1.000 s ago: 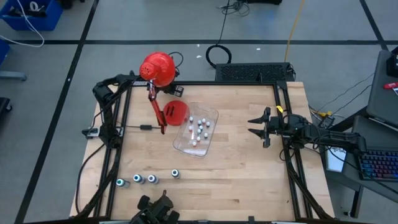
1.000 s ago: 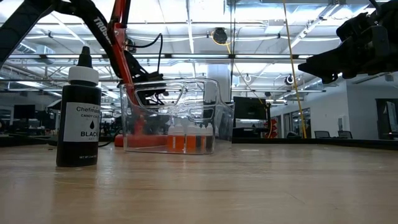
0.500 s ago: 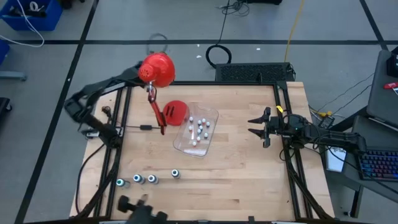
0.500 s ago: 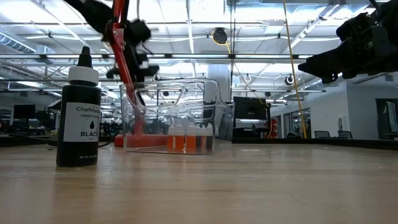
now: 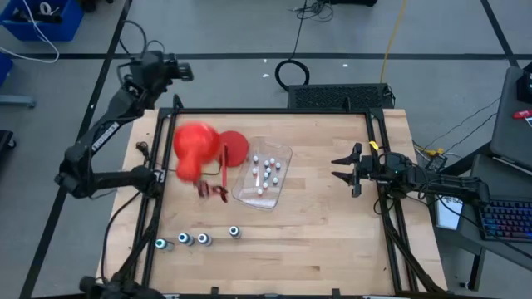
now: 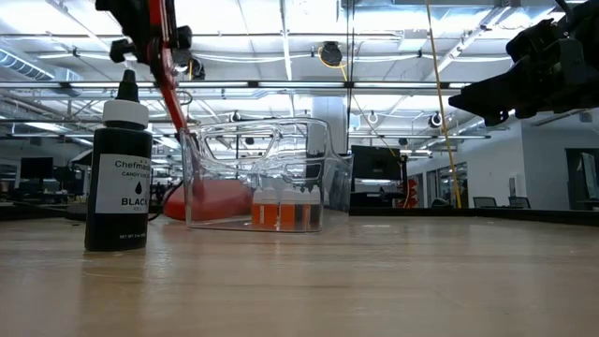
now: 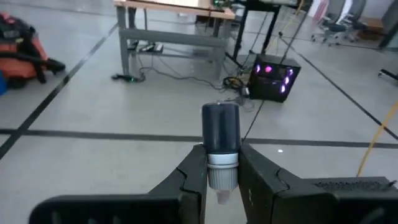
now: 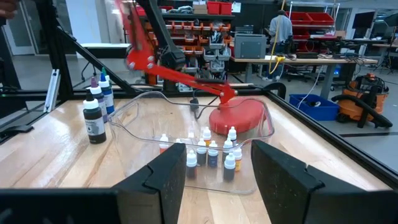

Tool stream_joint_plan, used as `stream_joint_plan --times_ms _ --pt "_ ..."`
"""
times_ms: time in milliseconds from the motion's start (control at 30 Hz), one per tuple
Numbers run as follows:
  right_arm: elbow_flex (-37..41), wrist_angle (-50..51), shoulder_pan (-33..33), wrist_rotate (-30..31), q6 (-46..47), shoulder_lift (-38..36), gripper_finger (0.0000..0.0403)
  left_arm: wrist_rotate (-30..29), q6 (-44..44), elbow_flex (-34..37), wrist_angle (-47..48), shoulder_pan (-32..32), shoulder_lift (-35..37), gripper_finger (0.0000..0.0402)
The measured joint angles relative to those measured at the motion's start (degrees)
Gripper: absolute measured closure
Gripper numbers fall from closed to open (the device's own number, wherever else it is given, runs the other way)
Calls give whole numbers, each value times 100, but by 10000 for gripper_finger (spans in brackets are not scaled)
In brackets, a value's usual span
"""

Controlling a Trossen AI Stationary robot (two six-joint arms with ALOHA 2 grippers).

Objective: Pick & Place food coloring
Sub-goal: Put the small purple food coloring bottle into the transparent bin

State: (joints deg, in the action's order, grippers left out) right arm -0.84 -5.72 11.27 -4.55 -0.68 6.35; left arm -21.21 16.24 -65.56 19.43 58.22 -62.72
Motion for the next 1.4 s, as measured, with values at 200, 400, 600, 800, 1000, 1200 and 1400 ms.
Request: stream_joint_plan --times_ms 200,400,600,800,1000,1200,1400 --pt "0 0 0 2 0 -1 234 592 237 0 186 447 -117 334" --pt "0 -2 0 2 0 0 234 1020 229 0 154 317 -519 334" --pt "0 -2 0 0 0 -2 234 1099 -120 2 10 76 -792 334" --pt "0 0 0 0 0 -2 234 1285 -509 2 -286 -36 -848 334" --pt "0 0 0 2 0 0 234 1389 -716 2 -296 -107 -846 334" --pt "0 -1 0 1 0 0 234 1384 -787 2 -140 -115 -846 335" --pt "0 -2 0 2 0 0 234 1385 -861 2 -67 -115 -846 336"
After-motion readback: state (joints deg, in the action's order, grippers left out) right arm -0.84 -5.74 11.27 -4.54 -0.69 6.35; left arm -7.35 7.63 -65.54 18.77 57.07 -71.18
